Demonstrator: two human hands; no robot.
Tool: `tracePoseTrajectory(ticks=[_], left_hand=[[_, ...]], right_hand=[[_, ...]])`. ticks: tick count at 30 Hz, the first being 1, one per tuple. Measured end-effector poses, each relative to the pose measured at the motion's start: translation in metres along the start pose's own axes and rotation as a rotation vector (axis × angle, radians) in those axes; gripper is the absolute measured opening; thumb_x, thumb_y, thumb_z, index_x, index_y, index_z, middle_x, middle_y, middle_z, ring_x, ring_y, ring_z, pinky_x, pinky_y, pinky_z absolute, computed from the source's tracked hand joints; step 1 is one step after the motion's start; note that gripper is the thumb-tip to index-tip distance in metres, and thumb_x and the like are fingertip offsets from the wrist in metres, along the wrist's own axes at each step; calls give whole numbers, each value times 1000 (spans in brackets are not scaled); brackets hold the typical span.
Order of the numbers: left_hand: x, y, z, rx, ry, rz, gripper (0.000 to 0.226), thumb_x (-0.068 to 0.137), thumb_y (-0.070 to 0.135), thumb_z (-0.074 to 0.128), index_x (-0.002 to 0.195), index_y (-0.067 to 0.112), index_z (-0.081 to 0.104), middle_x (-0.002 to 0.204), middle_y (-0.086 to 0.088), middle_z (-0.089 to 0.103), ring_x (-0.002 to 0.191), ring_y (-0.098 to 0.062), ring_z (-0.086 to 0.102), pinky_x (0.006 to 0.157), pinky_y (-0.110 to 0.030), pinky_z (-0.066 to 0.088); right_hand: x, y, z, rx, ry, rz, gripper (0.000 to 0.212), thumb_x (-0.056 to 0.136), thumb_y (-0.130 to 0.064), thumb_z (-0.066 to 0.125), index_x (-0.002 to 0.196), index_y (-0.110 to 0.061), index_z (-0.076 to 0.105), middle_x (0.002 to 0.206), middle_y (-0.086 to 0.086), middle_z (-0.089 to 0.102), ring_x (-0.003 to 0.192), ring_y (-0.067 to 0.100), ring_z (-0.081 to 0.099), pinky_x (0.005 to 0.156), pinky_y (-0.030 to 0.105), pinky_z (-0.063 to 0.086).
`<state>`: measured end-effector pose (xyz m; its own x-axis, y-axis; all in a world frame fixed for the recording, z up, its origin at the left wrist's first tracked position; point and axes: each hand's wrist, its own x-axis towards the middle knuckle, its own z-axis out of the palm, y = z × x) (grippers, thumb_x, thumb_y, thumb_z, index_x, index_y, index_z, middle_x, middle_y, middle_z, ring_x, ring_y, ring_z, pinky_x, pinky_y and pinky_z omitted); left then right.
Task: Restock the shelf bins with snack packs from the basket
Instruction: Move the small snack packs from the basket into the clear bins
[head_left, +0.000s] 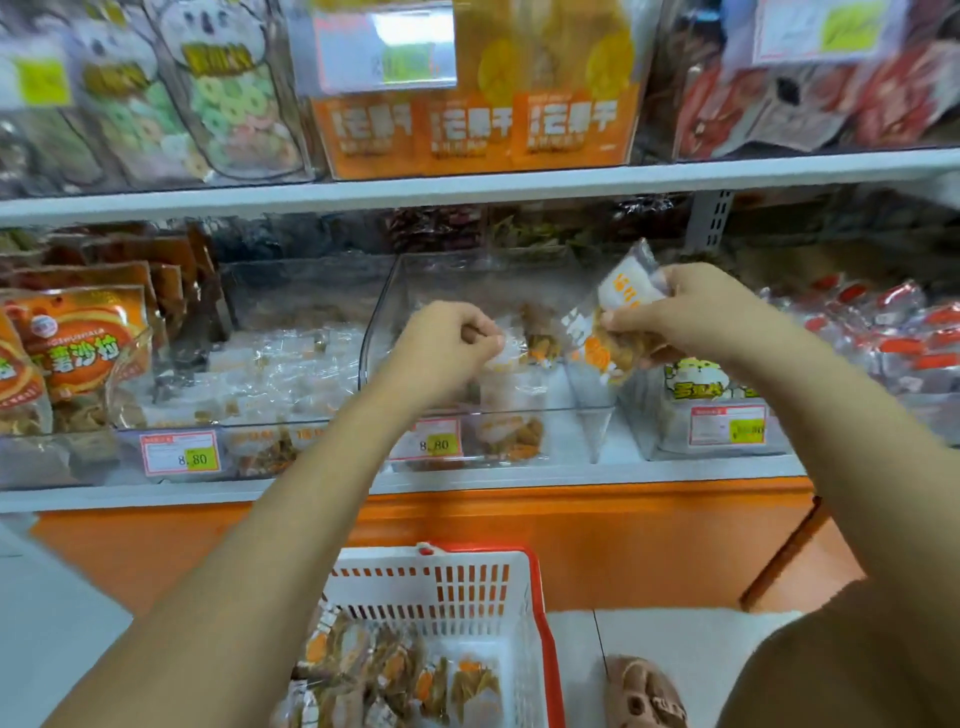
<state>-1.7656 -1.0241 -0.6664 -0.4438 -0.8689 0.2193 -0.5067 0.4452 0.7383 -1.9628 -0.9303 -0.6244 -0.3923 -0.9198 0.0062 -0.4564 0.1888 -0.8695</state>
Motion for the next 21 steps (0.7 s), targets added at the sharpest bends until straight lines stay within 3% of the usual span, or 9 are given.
tracePoseTrajectory(ticks=[3,6,9,12,15,18,21], left_hand=[[39,3,8,304,37,161,12,88,16,60,89,11,72,84,1,68,80,-13,61,75,-22,46],[77,2,28,420,-113,240,12,90,17,60,98,13,69,97,-1,69,91,-15,62,84,-30,49],[114,-2,56,571,-237,293,13,89,16,60,100,13,65,106,-6,65,99,-23,60,84,-34,49],[145,-5,75,712,-332,293,9,87,14,59,94,9,62,102,-12,64,92,-28,60,73,-30,46],[164,-6,87,766,-402,251,8,81,19,63,86,13,62,99,-11,65,84,-27,60,64,-27,43],[178,-10,96,811,-441,266,18,77,22,71,90,14,62,104,-7,64,95,-25,60,70,-30,48],[188,-16,98,852,-455,268,31,75,32,76,101,21,63,112,-3,58,108,-23,49,71,-27,37]], right_hand=[[16,11,-12,-8,-73,93,24,82,-16,73,96,1,64,70,12,69,54,18,64,58,30,56],[27,20,-16,33,-92,118,25,83,-16,73,100,-1,64,72,10,70,50,13,63,46,23,52],[36,24,-14,27,-68,90,31,82,-17,73,106,-2,61,79,12,72,57,16,66,50,26,55],[40,26,-7,-78,-10,23,31,81,-21,74,104,-5,60,87,12,71,67,21,68,55,30,56],[42,21,1,-328,21,-61,32,81,-27,72,103,-9,59,96,9,67,83,23,64,72,35,55],[46,16,4,-455,24,-75,34,84,-29,68,108,-10,54,100,7,62,85,20,59,67,29,47],[51,14,4,-474,-5,-52,36,83,-32,69,108,-11,54,101,7,63,88,21,59,62,28,46]])
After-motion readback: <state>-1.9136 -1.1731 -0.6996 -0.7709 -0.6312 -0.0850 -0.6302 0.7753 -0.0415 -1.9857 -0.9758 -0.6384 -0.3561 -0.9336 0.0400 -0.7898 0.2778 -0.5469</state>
